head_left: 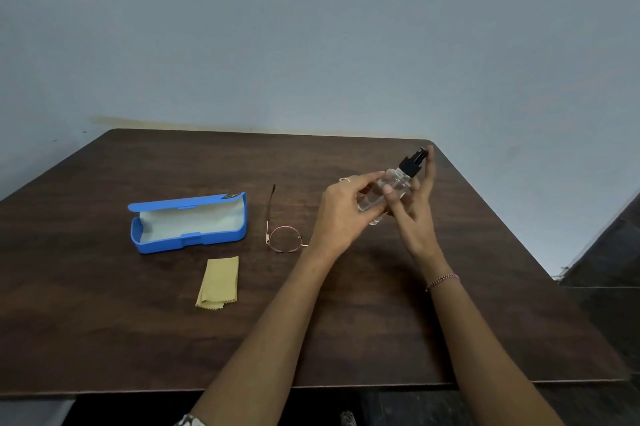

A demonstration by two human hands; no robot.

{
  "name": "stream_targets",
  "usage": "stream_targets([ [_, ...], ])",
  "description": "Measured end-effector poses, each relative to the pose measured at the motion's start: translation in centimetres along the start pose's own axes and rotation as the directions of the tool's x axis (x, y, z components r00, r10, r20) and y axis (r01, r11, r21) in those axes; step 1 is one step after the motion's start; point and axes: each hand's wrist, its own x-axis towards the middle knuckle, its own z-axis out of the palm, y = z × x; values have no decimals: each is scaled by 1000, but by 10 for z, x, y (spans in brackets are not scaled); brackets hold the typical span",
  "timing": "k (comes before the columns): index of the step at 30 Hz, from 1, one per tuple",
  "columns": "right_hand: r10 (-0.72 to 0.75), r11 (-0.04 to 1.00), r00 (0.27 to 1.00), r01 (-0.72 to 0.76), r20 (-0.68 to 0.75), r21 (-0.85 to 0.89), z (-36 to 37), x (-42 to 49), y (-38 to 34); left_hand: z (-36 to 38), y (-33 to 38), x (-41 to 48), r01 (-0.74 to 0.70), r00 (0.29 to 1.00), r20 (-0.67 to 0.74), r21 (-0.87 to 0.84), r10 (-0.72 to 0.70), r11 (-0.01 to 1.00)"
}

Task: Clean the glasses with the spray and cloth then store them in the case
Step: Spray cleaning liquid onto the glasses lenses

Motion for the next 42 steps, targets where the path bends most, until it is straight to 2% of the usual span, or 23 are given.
stream_targets([
  [4, 28, 1000, 998, -28, -53, 4, -4, 1, -1, -13, 7, 1, 41, 995, 87, 30, -43, 999],
  [5, 16, 1000, 997, -17, -73, -8, -4, 1, -1, -21, 9, 2, 78, 995, 52, 67, -81, 995],
  [7, -16, 1000, 995, 13, -102, -26, -6, 2, 1, -40, 11, 3, 164, 984, -107, 235, -142, 958],
  [9, -6, 1000, 992, 5, -123, -8, -8, 1, 1, -61, 8, 1, 295, 949, -243, 463, -200, 836],
  [11, 27, 999, 992, -22, -120, 44, -8, 1, 0, -77, 4, -4, 432, 902, -291, 622, -319, 653],
  [14, -7, 1000, 991, 7, -132, 5, -7, -2, 0, -89, 1, -13, 543, 807, -300, 717, -509, 438],
  [21, 75, 997, 988, -71, -132, 36, -8, 0, 5, -95, 1, -24, 560, 749, -323, 775, -578, 293],
  [30, 77, 997, 991, -75, -110, 22, -6, 1, 10, -95, -3, -29, 593, 707, -335, 760, -622, 265],
  [33, 81, 997, 991, -79, -104, 23, -6, 1, 12, -93, -4, -30, 617, 681, -299, 726, -668, 304],
  [36, 82, 997, 992, -82, -98, 1, -7, 0, 12, -93, -3, -29, 636, 686, -291, 684, -666, 356],
  [39, 82, 996, 992, -84, -93, -13, -7, 0, 11, -91, -5, -28, 689, 654, -251, 587, -714, 426],
  [42, 89, 996, 991, -90, -99, -8, -8, 1, 11, -91, -7, -24, 797, 579, -200, 344, -790, 497],
])
